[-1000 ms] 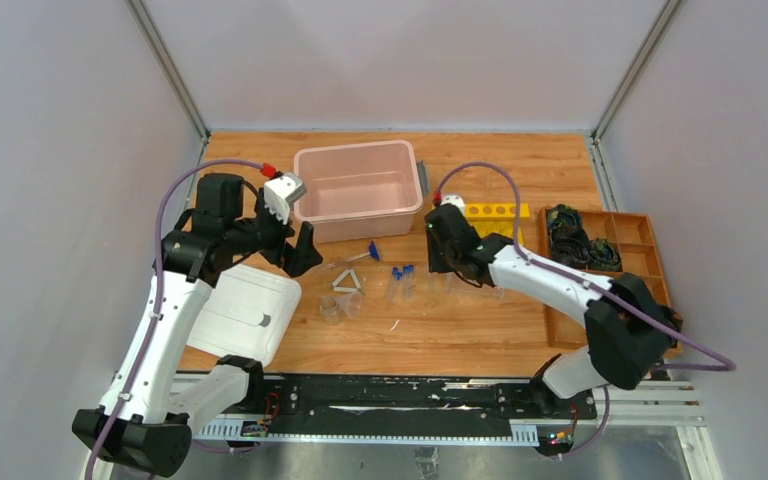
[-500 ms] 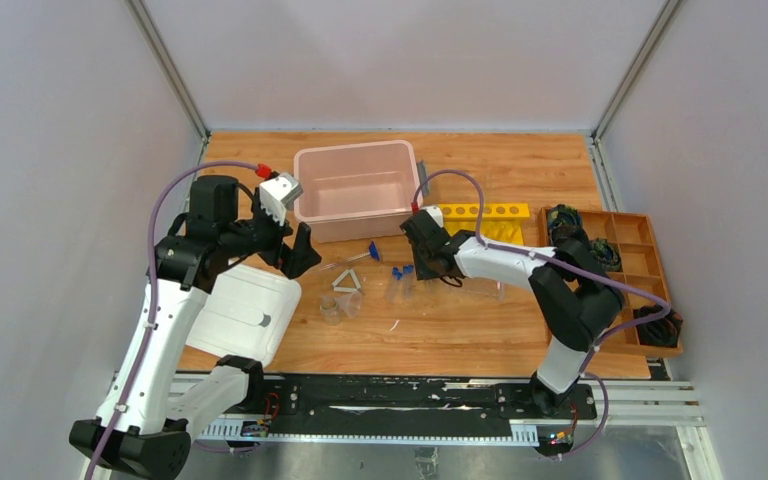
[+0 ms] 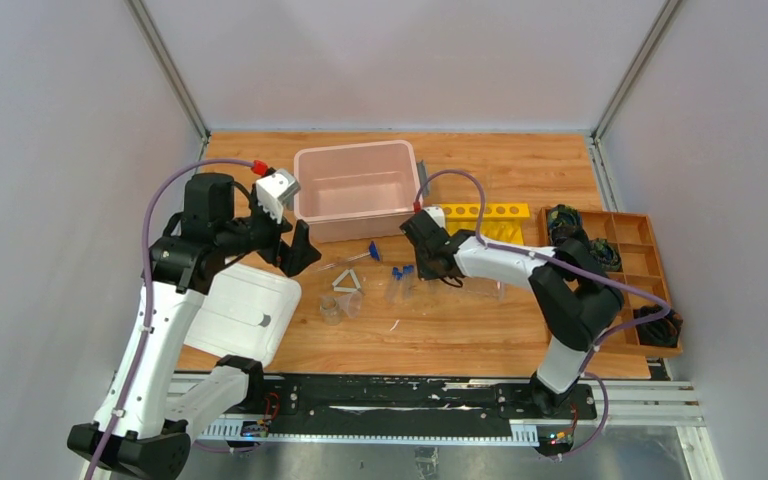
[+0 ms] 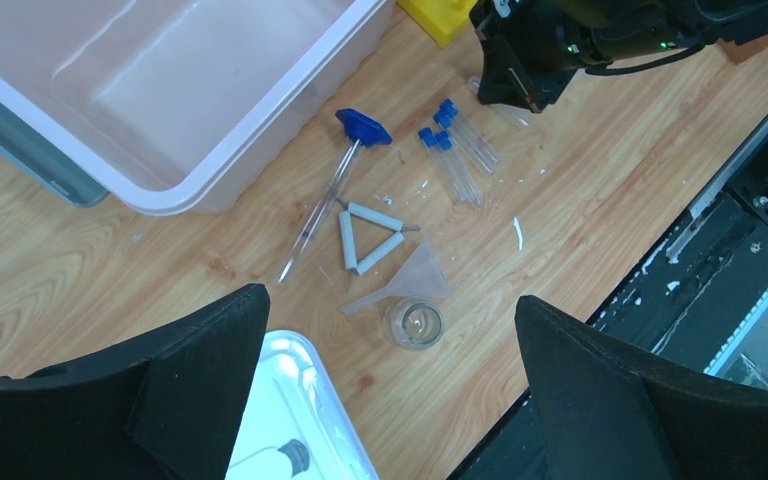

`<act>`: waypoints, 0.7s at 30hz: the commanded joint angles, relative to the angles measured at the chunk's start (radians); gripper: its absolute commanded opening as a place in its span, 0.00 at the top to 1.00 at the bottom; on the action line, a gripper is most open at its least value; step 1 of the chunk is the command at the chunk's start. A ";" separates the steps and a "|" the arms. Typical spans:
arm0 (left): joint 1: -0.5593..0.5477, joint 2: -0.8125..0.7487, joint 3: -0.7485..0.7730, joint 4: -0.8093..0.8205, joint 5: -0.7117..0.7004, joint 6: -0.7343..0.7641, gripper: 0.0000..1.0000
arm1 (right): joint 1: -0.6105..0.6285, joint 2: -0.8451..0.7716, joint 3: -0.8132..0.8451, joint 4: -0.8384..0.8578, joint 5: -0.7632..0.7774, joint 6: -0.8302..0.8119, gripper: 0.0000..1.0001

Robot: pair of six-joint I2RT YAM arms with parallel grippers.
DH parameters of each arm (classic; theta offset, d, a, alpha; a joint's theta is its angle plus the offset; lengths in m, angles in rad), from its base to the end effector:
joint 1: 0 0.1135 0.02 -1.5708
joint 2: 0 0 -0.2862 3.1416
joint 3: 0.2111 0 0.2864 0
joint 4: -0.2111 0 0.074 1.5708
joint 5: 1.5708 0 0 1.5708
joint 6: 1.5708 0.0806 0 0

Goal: Organize the chemistry lab equipment

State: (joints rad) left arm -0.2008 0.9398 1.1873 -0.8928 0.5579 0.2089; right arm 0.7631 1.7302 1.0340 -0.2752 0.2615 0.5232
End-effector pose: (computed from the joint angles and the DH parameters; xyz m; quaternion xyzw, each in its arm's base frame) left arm 0.2087 -0.0860 0.3857 0.2953 0.8172 -0.2446 0.4301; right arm 0.3067 0.2645 0.1371 -0.0751 0.9451 0.0759 0.3089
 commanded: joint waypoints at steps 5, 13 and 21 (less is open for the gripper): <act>-0.006 0.002 0.059 0.018 0.051 -0.043 0.00 | 0.012 -0.242 0.116 -0.076 -0.053 0.047 1.00; -0.006 -0.022 0.035 0.149 0.117 -0.241 0.00 | 0.112 -0.391 0.170 0.093 -0.117 0.162 1.00; -0.006 -0.022 -0.075 0.274 0.289 -0.417 0.11 | 0.281 -0.366 0.265 0.265 -0.055 0.227 1.00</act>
State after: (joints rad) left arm -0.2008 0.9230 1.1625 -0.7074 0.7322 -0.0895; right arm 0.9684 1.3426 1.2266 -0.1310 0.1772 0.7033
